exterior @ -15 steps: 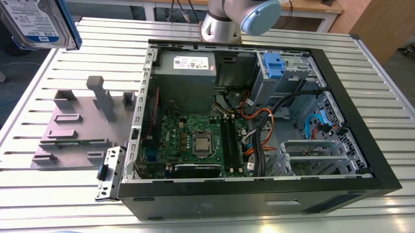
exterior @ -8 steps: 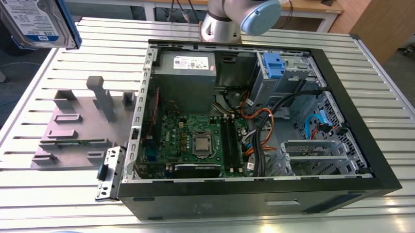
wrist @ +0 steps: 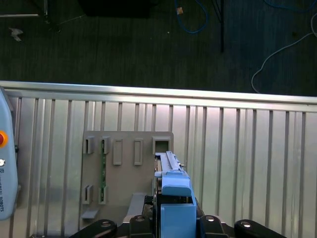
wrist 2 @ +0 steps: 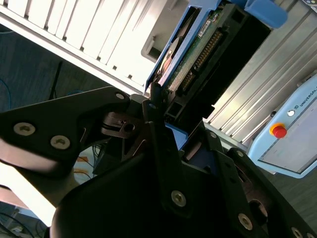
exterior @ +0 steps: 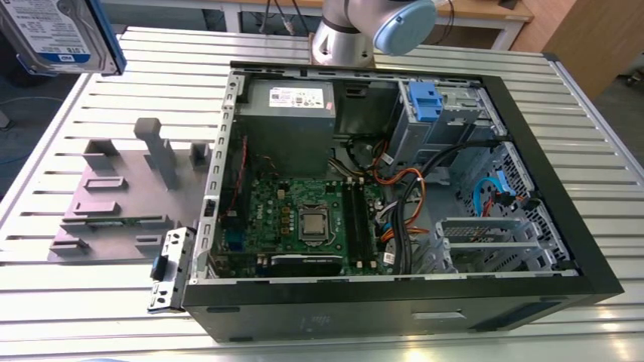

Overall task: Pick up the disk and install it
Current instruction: 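Pick up the disk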

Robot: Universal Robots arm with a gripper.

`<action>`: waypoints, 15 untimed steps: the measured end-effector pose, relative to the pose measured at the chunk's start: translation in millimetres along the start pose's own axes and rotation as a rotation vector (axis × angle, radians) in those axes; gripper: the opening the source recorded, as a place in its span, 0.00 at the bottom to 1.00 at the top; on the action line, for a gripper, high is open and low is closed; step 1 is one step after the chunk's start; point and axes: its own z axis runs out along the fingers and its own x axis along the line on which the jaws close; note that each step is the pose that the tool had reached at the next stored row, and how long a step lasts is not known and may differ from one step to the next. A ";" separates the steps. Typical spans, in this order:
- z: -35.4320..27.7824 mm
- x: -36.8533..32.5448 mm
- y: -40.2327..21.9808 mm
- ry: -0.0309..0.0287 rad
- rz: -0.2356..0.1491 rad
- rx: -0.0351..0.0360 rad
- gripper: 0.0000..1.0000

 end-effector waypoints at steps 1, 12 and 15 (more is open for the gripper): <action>-0.2 0.0 0.0 -0.0001 0.000 0.0001 0.36; -5.5 -0.1 0.0 0.0000 0.000 0.0000 0.36; -6.1 -0.1 0.0 0.0000 0.000 0.0000 0.36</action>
